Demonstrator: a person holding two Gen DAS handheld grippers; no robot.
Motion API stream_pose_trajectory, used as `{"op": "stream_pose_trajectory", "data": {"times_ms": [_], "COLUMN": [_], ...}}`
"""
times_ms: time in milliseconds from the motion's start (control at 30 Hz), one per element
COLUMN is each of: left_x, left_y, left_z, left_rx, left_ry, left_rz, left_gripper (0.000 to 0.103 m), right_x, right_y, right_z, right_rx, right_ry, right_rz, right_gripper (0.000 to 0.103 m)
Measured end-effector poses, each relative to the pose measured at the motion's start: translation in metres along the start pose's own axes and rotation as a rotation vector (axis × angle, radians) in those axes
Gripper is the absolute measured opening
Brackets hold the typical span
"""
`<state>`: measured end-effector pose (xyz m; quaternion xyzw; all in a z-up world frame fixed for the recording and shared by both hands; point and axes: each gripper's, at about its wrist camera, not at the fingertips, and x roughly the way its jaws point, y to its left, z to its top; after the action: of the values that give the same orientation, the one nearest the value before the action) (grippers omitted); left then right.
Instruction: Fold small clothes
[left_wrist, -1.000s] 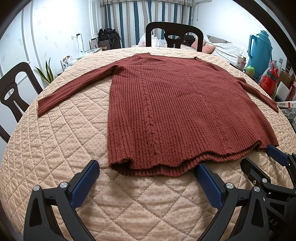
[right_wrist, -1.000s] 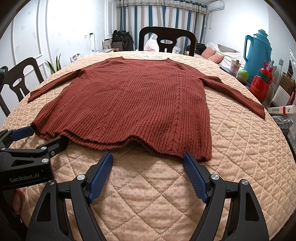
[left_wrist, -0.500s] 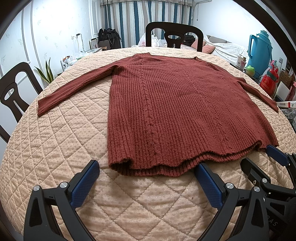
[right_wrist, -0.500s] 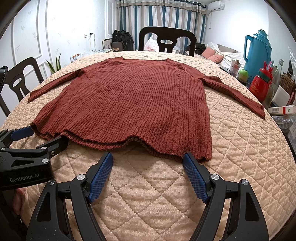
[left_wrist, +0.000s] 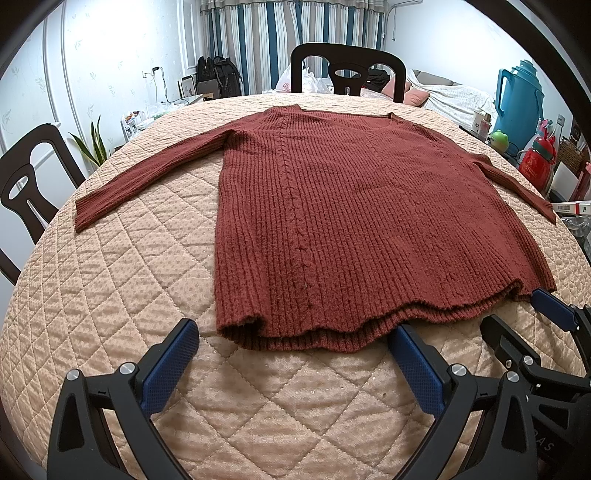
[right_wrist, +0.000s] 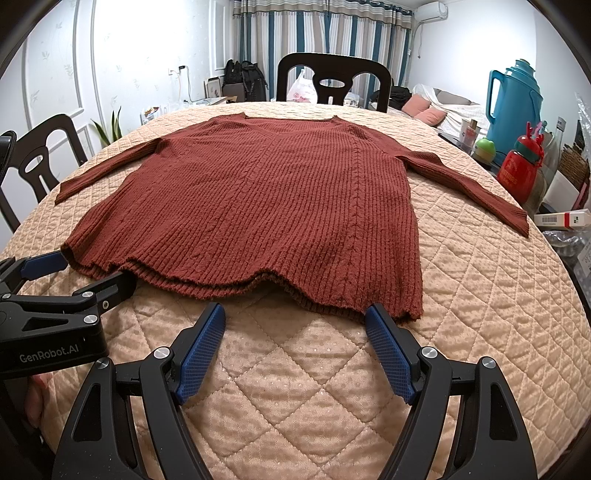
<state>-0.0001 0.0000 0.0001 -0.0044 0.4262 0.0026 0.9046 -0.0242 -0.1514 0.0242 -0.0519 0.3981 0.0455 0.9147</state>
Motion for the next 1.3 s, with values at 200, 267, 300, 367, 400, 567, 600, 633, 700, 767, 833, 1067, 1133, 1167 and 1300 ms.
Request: {"op": "stream_pose_trajectory", "data": {"times_ms": [200, 267, 300, 367, 400, 567, 600, 633, 700, 767, 833, 1067, 1133, 1167, 1300], "left_x": [0.0, 0.0, 0.001, 0.004, 0.005, -0.003, -0.005, -0.006, -0.011, -0.017, -0.022, -0.033, -0.034, -0.035, -0.035], "left_y": [0.0, 0.0, 0.002, 0.005, 0.006, 0.009, 0.011, 0.015, 0.024, 0.036, 0.051, 0.104, 0.116, 0.122, 0.143], "left_z": [0.0, 0.0, -0.001, 0.0, 0.0, 0.005, 0.006, 0.007, 0.009, 0.012, 0.016, 0.03, 0.034, 0.035, 0.044], "left_rx": [0.0, 0.001, 0.001, 0.004, 0.005, 0.012, 0.009, 0.003, -0.01, -0.033, -0.07, -0.162, -0.178, -0.187, -0.222], "left_ry": [0.001, 0.002, 0.004, 0.007, 0.008, 0.017, 0.019, 0.021, 0.008, -0.021, -0.042, -0.094, -0.106, -0.109, -0.125], "left_rz": [-0.001, -0.004, -0.006, -0.013, -0.016, -0.067, -0.086, -0.11, -0.121, -0.076, -0.058, -0.018, -0.005, -0.008, -0.027], "left_gripper": [0.103, 0.103, 0.103, 0.103, 0.103, 0.103, 0.103, 0.103, 0.103, 0.103, 0.103, 0.103, 0.103, 0.103, 0.103], "right_x": [0.001, 0.0, -0.002, -0.001, -0.001, -0.01, -0.013, -0.017, -0.025, -0.031, -0.037, -0.037, -0.032, -0.029, -0.017], "right_y": [0.001, 0.001, 0.001, 0.0, 0.0, 0.005, 0.007, 0.009, 0.013, 0.017, 0.022, 0.047, 0.056, 0.06, 0.079], "right_z": [-0.001, 0.0, 0.0, 0.001, 0.001, 0.0, 0.001, 0.003, 0.008, 0.016, 0.029, 0.071, 0.08, 0.084, 0.094], "right_rx": [-0.004, -0.009, -0.011, -0.012, -0.013, -0.035, -0.042, -0.05, -0.068, -0.09, -0.116, -0.217, -0.234, -0.243, -0.293], "right_ry": [0.004, 0.007, 0.01, 0.015, 0.016, 0.015, 0.008, -0.006, -0.034, -0.065, -0.101, -0.186, -0.191, -0.189, -0.195], "right_rz": [0.003, 0.005, 0.007, 0.009, 0.009, 0.043, 0.057, 0.067, 0.084, 0.118, 0.154, 0.191, 0.202, 0.204, 0.275], "right_gripper": [0.078, 0.078, 0.078, 0.078, 0.078, 0.078, 0.078, 0.078, 0.078, 0.078, 0.078, 0.078, 0.078, 0.078, 0.078]}}
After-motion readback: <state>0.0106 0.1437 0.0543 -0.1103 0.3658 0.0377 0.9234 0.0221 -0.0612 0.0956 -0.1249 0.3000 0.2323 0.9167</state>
